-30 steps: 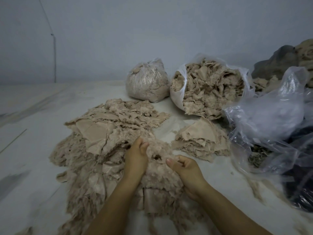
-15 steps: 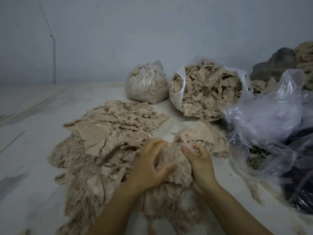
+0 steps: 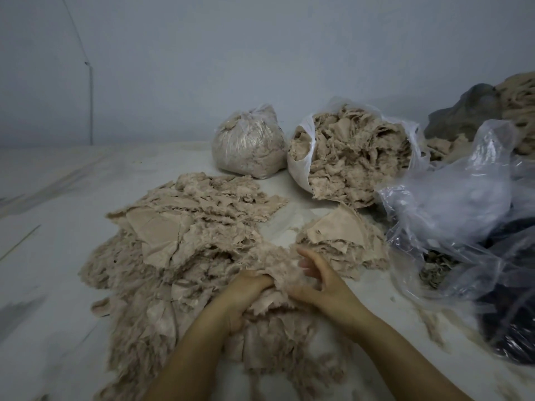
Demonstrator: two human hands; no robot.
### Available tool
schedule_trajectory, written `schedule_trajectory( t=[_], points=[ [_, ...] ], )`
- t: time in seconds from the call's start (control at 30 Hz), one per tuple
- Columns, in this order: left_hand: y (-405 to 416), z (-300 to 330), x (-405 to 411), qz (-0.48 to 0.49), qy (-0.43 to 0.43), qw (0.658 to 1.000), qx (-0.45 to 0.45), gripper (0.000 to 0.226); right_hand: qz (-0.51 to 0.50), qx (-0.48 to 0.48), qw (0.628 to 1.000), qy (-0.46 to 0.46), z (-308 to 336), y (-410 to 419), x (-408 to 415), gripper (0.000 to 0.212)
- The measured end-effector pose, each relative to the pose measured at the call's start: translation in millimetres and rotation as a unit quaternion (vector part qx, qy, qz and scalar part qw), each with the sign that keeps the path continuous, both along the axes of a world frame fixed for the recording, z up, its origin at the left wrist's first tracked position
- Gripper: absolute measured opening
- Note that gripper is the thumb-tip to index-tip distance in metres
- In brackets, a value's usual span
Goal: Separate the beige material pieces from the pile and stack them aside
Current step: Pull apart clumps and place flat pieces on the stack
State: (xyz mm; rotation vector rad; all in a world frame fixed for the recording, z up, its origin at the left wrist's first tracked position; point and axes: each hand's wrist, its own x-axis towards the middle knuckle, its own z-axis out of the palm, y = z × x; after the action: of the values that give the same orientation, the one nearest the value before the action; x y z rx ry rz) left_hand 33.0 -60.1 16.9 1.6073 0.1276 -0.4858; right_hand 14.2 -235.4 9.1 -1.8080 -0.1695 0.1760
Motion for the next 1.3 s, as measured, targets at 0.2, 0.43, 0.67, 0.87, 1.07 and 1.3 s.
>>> schedule_trajectory(
  t=[0.2,0.43,0.67,0.87,1.07,1.3],
  points=[
    [2.1,5.2,-2.7,-0.075,-0.073,0.994,0.039,0.032,-0.096,0.068,0.993,-0.021,-10.9,9.1,11.9,0.016],
    [-2.2,6.0,-3.3,-0.024,-0.071,0.997,-0.004,0.038,-0.022,0.187,0.98,0.066,-16.4,7.8,3.3,0.051],
    [-8.2,6.2,-10.1,-0.047,-0.082,0.994,0.045,0.059,-0.167,0.147,0.975,-0.03,-18.7,15.2,8.5,0.025],
    [8.3,13.6,-4.2,0.014,-0.098,0.995,-0.006,0.044,-0.193,0.147,0.969,0.044,-16.0,-2.9,10.8,0.038],
    [-8.3,15.1,-1.8,0.067,-0.119,0.987,-0.08,0.037,0.03,0.167,0.983,0.076,-15.0,9.9,-14.0,0.021],
    [0.7,10.9,5.2,0.16,-0.119,0.975,-0.097,0.031,-0.006,0.159,0.983,0.091,-18.9,-4.0,-15.0,0.018]
  ],
)
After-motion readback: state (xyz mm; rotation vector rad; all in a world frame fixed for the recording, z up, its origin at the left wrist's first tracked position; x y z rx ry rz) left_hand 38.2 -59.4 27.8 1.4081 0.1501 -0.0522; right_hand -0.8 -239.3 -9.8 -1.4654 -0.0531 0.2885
